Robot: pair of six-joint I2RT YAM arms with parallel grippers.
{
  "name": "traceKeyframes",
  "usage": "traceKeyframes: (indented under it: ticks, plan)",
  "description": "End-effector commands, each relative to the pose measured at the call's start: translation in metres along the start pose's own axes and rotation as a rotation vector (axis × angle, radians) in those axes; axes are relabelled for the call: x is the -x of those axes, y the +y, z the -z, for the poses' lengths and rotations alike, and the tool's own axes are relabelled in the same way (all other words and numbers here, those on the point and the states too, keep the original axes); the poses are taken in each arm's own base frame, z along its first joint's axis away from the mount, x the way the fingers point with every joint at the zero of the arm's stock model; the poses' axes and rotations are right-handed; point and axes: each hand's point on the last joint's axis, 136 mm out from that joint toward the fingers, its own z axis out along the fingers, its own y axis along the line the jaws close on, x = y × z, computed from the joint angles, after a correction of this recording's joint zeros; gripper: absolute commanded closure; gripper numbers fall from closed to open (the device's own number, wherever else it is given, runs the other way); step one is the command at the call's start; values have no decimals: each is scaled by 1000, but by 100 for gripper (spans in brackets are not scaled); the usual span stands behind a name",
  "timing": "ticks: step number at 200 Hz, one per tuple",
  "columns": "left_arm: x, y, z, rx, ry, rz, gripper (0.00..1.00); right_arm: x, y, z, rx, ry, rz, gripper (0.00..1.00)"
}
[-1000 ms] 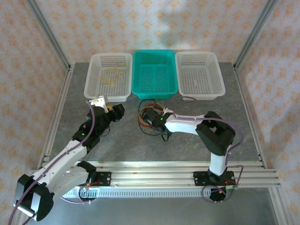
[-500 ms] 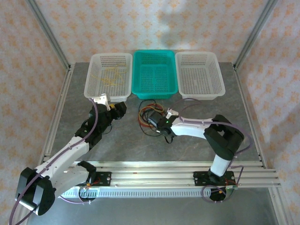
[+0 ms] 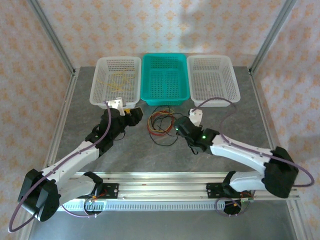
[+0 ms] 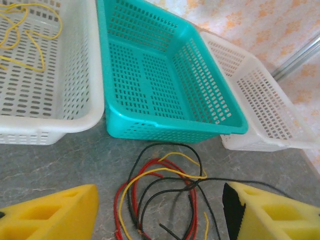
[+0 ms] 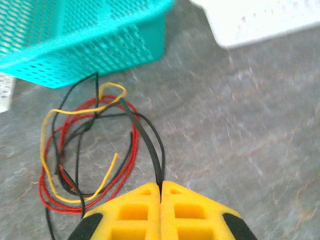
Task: Untangle the cables
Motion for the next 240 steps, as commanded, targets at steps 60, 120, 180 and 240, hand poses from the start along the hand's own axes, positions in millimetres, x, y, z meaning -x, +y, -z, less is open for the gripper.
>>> traceKeyframes:
  ticks: [60,120,180,240]
  plan:
    - [19,-77,0,-356,14,-97,35,78,10,64,183,-234,196,100]
    - [15,-125,-12,-526,81,-182,35,103,21,98,253,-293,329,100]
    - [1,-151,-44,-532,122,-288,35,119,21,114,246,-338,390,100]
    - [-13,-162,-56,-564,159,-275,34,130,14,120,216,-375,351,100]
